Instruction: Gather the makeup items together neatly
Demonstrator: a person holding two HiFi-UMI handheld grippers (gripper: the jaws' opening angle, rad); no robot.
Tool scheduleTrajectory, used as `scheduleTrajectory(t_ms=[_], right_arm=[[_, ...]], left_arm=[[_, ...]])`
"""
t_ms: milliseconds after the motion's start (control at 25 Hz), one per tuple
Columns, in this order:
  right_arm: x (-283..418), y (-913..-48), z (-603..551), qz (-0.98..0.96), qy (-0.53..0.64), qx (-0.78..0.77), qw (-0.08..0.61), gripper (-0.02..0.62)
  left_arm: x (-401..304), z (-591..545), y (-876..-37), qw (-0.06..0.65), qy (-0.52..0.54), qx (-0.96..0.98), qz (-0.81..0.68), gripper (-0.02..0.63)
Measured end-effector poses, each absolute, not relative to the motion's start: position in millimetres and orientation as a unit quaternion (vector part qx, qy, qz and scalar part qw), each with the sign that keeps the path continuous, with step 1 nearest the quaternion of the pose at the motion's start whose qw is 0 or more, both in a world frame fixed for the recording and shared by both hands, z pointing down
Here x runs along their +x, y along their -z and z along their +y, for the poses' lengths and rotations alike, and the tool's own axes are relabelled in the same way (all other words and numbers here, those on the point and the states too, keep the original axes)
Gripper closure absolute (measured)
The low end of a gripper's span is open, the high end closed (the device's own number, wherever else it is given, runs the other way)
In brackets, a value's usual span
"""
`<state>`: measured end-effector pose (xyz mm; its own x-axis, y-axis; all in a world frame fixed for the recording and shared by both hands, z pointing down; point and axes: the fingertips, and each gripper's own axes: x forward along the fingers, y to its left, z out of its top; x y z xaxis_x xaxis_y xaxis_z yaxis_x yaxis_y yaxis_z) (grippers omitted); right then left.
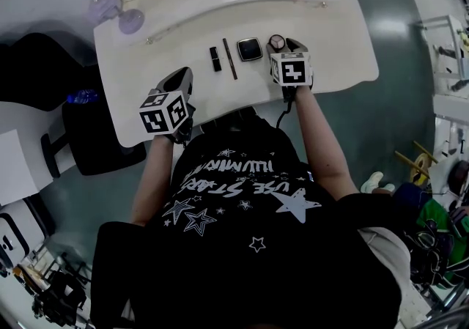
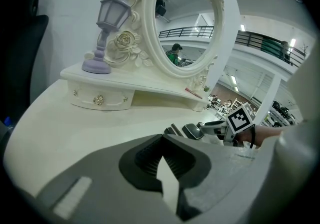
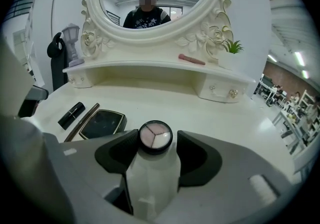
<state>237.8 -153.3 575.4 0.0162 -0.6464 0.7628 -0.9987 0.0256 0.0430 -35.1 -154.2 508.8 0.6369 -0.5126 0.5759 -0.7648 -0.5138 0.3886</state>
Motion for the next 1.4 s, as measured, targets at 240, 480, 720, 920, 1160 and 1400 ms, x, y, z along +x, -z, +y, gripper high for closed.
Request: scheduleTrajectory(t_ms=[240,480,720,920,1160,1400], right_arm=[[243,-561,-143,-0.619,-0.263,0.671,0.311,0.255],[240,-534,-126,-0.589,-0.234,0.725,0.27,0.233],[228,-495,-102,-0.558,-0.184,0.786,0.192,0.345],[218,-475,-91,-0.557,-0.164,0.796,0.168,0.444],[213,-451,-72,-0.557,-0.145,0.805,0.141,0.568],[202,-441,-37,-0.563,-0.144,0.803,0.128,0.569]], left_arm=[[-46,-153,-504,0.312,-0.194,0.856,-0.364,0.606],[-62,-148,-502,0.309,-0.192,0.868,-0.338,0.606],[-55,-139,-498,0.281,-0.2,0.893,-0.287,0.606],[-48,-133,-495,0.284,-0.191,0.899,-0.275,0.606],[-28,-113,-482,0.261,-0.19,0.913,-0.248,0.606],[-18,-74,-481,0.253,-0.206,0.916,-0.231,0.606]])
